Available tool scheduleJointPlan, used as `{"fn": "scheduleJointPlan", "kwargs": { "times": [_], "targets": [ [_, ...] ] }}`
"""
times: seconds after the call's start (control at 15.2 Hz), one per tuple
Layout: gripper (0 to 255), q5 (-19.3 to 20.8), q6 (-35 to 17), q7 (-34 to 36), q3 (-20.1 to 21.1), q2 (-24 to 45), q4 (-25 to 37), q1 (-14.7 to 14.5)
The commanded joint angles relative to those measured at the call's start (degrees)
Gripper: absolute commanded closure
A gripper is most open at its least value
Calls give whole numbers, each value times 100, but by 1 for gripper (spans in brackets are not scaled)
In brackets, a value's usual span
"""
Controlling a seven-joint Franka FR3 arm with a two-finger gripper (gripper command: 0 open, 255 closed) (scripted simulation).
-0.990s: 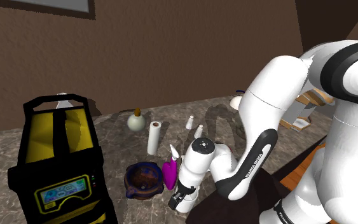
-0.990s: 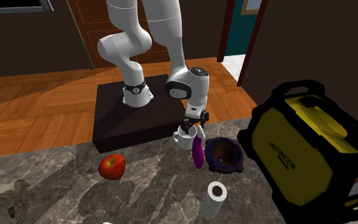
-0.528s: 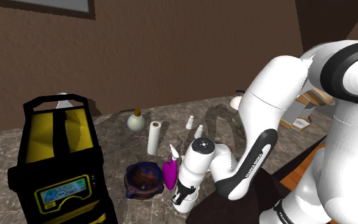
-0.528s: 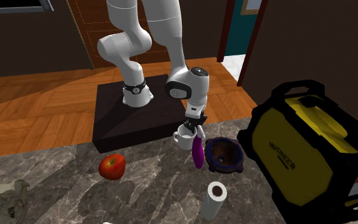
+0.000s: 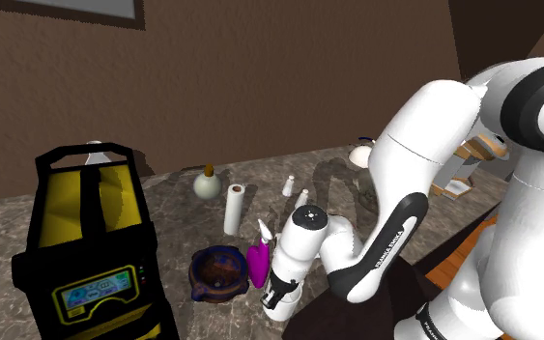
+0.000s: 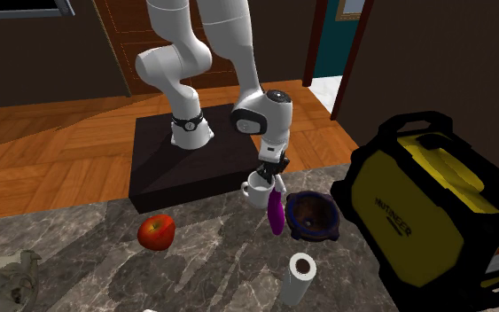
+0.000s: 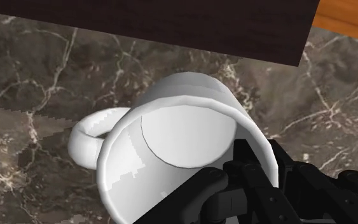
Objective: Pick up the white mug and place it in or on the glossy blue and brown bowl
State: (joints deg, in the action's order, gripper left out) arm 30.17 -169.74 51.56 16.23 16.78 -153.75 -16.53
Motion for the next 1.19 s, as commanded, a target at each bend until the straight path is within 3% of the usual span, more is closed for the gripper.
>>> {"fn": "scheduleJointPlan", "kwargs": {
  "times": [0.0,0.33,0.59,1.12],
  "targets": [
    [255,-266,127,-218,282,-203,-83,235],
    [255,-1189,486,-919,1038,-756,-243,787],
    [255,-2073,799,-1565,1506,-1231,-327,1054],
    [255,-3491,1565,-2582,1714,-2179,-349,964]
  ]
}}
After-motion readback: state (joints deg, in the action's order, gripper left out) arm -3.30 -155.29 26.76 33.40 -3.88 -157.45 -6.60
